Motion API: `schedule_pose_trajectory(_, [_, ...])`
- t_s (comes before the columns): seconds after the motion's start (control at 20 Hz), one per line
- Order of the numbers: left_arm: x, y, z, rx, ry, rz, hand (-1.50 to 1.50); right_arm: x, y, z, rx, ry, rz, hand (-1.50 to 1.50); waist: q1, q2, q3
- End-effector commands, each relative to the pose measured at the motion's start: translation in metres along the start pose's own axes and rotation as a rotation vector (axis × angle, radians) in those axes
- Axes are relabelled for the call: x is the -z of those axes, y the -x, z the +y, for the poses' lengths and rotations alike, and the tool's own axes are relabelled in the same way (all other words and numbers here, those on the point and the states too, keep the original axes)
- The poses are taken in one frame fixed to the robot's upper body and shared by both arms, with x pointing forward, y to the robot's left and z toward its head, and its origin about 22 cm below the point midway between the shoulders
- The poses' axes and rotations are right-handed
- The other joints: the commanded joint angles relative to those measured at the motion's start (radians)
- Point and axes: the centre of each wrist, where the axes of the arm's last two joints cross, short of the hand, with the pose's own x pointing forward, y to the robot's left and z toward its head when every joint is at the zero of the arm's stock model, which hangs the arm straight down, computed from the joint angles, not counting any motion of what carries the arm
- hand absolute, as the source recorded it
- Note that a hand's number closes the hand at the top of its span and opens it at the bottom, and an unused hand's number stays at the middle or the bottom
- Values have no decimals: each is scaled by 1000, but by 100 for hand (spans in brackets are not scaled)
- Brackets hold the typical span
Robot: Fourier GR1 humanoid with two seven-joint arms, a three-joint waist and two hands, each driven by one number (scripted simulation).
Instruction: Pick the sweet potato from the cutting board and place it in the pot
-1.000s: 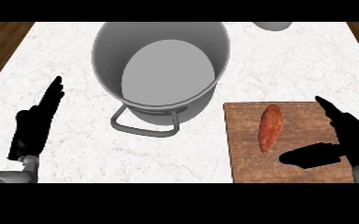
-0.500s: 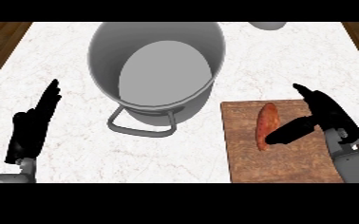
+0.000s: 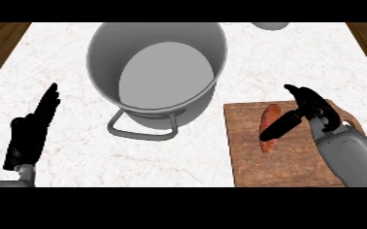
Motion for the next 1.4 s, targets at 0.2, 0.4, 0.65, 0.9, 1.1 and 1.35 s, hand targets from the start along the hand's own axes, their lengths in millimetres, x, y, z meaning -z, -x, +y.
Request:
schedule_pose_trajectory(0.2, [-6,3,1,-14,-8,-15,0,13,-21,5,-43,-22,223,-150,-1,-1,0])
schedule_pose_trajectory(0.4, [-3,7,-1,-7,-10,7,0,21,-16,19,-42,-18,232,-150,-11,-1,0])
schedule_pose_trajectory(0.65, [4,-9,7,-8,-36,-5,0,44,3,27,-33,-41,246,-150,-14,-1,1])
schedule_pose_trajectory(0.9, [-5,-2,0,-2,-22,5,0,24,-27,33,-114,-64,170,150,-12,-3,1])
schedule_pose_trajectory(1.1, [-7,-2,9,-7,-17,-2,0,41,6,36,-118,-37,146,150,-16,-3,1])
schedule_pose_trajectory(1.35, [3,-2,21,-5,-23,4,0,40,4,49,-116,-39,143,150,-17,-3,1])
